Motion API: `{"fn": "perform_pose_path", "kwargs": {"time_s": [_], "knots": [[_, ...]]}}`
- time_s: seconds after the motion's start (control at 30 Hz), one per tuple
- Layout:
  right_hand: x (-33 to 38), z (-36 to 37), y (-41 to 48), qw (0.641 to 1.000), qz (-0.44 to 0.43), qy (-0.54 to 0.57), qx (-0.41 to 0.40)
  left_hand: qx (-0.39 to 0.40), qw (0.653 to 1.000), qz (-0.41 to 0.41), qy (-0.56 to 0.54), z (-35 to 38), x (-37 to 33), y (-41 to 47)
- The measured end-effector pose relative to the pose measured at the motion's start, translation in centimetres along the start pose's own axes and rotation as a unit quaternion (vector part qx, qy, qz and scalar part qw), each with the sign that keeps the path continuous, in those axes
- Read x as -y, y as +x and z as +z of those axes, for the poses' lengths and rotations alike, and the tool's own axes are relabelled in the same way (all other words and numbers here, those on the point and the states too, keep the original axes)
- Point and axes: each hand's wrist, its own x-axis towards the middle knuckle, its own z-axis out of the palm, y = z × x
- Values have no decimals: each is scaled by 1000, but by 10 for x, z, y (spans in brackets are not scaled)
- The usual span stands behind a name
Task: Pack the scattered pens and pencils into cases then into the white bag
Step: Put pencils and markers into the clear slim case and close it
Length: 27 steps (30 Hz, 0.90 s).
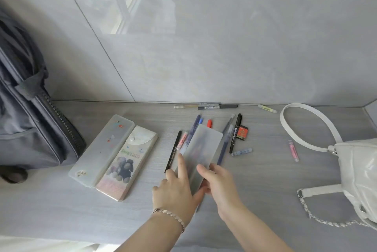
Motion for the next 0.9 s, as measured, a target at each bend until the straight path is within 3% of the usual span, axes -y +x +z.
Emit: {"fn": "perform_pose_path", "kwargs": {"time_s": [0.13,0.3,0.4,0.53,0.73,0.9], "knots": [[3,5,6,998,-8,-56,37,-16,997,-19,-75,-5,11,9],[14,5,13,993,-31,-95,68,-125,979,-106,-120,-10,65,36],[11,3,17,986,-38,-147,75,-94,975,-158,-127,0,105,52],[0,6,22,979,-32,-185,81,-55,983,-157,-83,17,132,61],[-1,2,23,971,-53,-216,91,-146,951,-198,-187,-2,163,81],[-6,0,22,961,-57,-253,95,4,961,-228,-155,-12,199,113]]}}
